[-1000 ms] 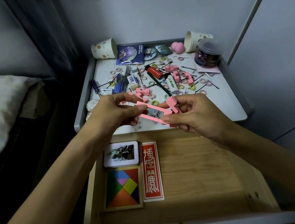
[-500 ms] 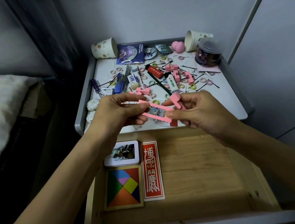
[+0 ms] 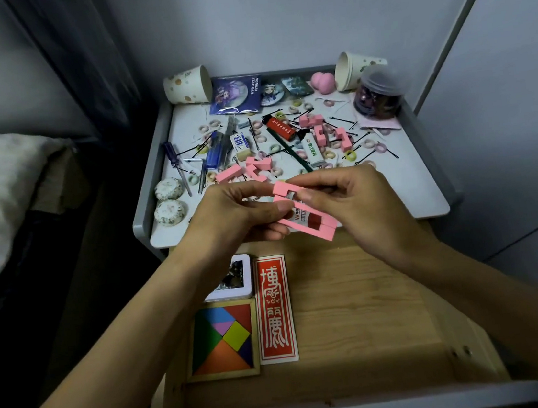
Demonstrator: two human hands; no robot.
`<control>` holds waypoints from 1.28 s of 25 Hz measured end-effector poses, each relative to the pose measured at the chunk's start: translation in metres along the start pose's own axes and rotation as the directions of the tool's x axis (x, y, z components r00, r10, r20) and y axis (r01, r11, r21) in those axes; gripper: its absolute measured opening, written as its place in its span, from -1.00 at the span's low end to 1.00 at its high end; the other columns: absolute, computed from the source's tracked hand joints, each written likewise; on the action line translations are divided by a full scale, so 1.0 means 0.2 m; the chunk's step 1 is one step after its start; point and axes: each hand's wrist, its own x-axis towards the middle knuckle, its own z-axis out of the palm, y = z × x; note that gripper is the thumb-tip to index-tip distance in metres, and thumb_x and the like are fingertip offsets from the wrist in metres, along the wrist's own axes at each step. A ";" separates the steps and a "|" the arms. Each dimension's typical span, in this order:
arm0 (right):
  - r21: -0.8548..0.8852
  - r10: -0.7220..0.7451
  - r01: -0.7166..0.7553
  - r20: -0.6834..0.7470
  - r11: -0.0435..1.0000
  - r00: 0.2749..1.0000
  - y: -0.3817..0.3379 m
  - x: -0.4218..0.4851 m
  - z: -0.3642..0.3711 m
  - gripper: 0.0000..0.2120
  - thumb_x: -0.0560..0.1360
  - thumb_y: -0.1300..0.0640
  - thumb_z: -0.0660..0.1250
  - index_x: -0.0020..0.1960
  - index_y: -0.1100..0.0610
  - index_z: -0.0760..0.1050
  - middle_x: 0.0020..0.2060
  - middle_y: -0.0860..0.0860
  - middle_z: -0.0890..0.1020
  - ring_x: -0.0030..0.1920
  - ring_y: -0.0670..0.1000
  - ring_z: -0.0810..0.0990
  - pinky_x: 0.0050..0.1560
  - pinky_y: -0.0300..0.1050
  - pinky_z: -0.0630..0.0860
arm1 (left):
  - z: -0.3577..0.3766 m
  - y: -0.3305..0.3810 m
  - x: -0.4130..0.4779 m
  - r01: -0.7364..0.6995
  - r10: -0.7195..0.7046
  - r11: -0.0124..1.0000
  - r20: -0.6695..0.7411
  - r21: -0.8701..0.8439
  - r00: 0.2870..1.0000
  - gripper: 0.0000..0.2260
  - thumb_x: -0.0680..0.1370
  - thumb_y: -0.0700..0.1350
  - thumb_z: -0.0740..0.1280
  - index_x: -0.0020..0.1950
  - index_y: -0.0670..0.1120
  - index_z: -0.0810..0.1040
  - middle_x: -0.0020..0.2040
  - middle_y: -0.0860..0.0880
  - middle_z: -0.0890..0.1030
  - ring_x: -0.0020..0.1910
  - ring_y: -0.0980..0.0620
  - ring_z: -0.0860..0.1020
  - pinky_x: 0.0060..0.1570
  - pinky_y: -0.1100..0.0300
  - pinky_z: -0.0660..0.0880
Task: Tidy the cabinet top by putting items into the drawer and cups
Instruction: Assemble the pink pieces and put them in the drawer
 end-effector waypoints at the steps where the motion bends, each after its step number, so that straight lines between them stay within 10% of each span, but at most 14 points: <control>1: -0.026 -0.015 0.015 -0.014 1.000 1.000 0.00 0.00 0.01 -0.75 0.52 0.21 0.39 0.19 0.13 0.63 -0.02 -0.03 0.71 -0.04 -0.16 0.67 0.00 -0.18 0.62 | 0.00 0.00 0.00 0.004 -0.004 1.000 -0.004 -0.018 1.000 -0.91 0.45 -0.33 0.43 -0.09 -0.19 0.66 -0.23 -0.21 0.70 -0.45 0.06 0.60 -0.36 0.29 0.59; 9: -0.195 -0.136 0.117 -0.086 0.974 0.987 -0.02 -0.03 0.02 -0.74 0.49 0.17 0.44 0.17 0.11 0.63 -0.02 -0.08 0.70 -0.02 -0.27 0.63 -0.12 -0.48 0.50 | 0.00 0.00 -0.02 0.041 -0.043 0.994 -0.016 -0.102 0.999 -0.92 0.45 -0.34 0.41 -0.14 -0.18 0.65 -0.22 -0.21 0.70 -0.45 0.05 0.62 -0.38 0.30 0.59; 32: -0.290 -0.213 0.176 -0.102 0.941 0.972 -0.01 -0.04 0.02 -0.72 0.48 0.15 0.44 0.17 0.16 0.63 -0.04 0.02 0.72 -0.09 -0.17 0.66 -0.18 -0.48 0.51 | 0.01 -0.03 0.00 -0.026 0.026 0.998 0.007 -0.064 1.000 -0.92 0.48 -0.30 0.39 -0.06 -0.21 0.64 -0.18 -0.21 0.70 -0.40 0.05 0.62 -0.32 0.29 0.59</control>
